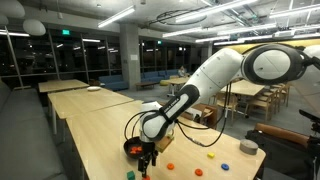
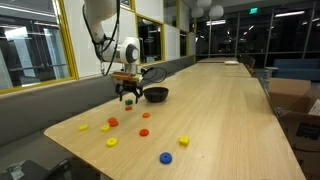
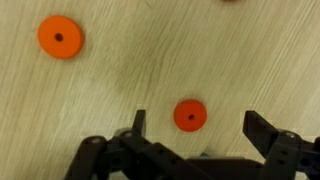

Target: Pick up some of the orange objects from the table and put them in the bowl

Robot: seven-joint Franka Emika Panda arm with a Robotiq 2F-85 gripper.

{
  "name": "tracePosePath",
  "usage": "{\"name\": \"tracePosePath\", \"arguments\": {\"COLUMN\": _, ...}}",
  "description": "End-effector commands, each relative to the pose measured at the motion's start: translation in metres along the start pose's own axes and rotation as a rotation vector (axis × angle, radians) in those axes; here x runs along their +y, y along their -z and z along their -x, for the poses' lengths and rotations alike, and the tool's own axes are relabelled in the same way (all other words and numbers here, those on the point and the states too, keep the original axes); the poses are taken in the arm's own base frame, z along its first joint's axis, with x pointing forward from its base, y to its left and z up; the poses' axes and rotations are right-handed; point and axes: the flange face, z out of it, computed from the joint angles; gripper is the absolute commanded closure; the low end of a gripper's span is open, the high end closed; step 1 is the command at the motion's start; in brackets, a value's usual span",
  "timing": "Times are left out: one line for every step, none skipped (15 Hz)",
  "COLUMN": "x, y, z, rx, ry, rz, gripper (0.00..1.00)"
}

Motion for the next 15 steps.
{"name": "tracePosePath", "arguments": {"x": -0.007, "y": -0.012, "z": 0.006, "rx": -0.010, "ry": 0.010, "rz": -0.005, "gripper": 0.00}}
{"name": "tracePosePath", "arguments": {"x": -0.008, "y": -0.016, "z": 0.006, "rx": -0.013, "ry": 0.009, "rz": 0.004, "gripper": 0.00}}
{"name": "tracePosePath", "arguments": {"x": -0.010, "y": -0.019, "z": 0.006, "rx": -0.013, "ry": 0.009, "rz": 0.012, "gripper": 0.00}}
{"name": "tracePosePath", "arguments": {"x": -0.010, "y": -0.021, "z": 0.005, "rx": -0.011, "ry": 0.009, "rz": 0.019, "gripper": 0.00}}
{"name": "tracePosePath", "arguments": {"x": -0.010, "y": -0.022, "z": 0.004, "rx": -0.004, "ry": 0.008, "rz": 0.027, "gripper": 0.00}}
{"name": "tracePosePath", "arguments": {"x": -0.010, "y": -0.021, "z": 0.003, "rx": 0.006, "ry": 0.006, "rz": 0.034, "gripper": 0.00}}
{"name": "tracePosePath", "arguments": {"x": -0.009, "y": -0.020, "z": 0.002, "rx": 0.020, "ry": 0.002, "rz": 0.044, "gripper": 0.00}}
{"name": "tracePosePath", "arguments": {"x": -0.007, "y": -0.017, "z": 0.001, "rx": 0.039, "ry": -0.002, "rz": 0.053, "gripper": 0.00}}
{"name": "tracePosePath", "arguments": {"x": -0.006, "y": -0.016, "z": -0.001, "rx": 0.056, "ry": -0.008, "rz": 0.061, "gripper": 0.00}}
{"name": "tracePosePath", "arguments": {"x": -0.005, "y": -0.016, "z": -0.001, "rx": 0.070, "ry": -0.014, "rz": 0.072, "gripper": 0.00}}
{"name": "tracePosePath", "arguments": {"x": -0.004, "y": -0.015, "z": -0.002, "rx": 0.098, "ry": -0.030, "rz": 0.098, "gripper": 0.00}}
{"name": "tracePosePath", "arguments": {"x": -0.003, "y": -0.015, "z": -0.003, "rx": 0.114, "ry": -0.039, "rz": 0.117, "gripper": 0.00}}
{"name": "tracePosePath", "arguments": {"x": -0.002, "y": -0.016, "z": -0.004, "rx": 0.128, "ry": -0.052, "rz": 0.137, "gripper": 0.00}}
{"name": "tracePosePath", "arguments": {"x": -0.002, "y": -0.018, "z": -0.004, "rx": 0.132, "ry": -0.060, "rz": 0.154, "gripper": 0.00}}
{"name": "tracePosePath", "arguments": {"x": -0.003, "y": -0.020, "z": -0.003, "rx": 0.130, "ry": -0.067, "rz": 0.166, "gripper": 0.00}}
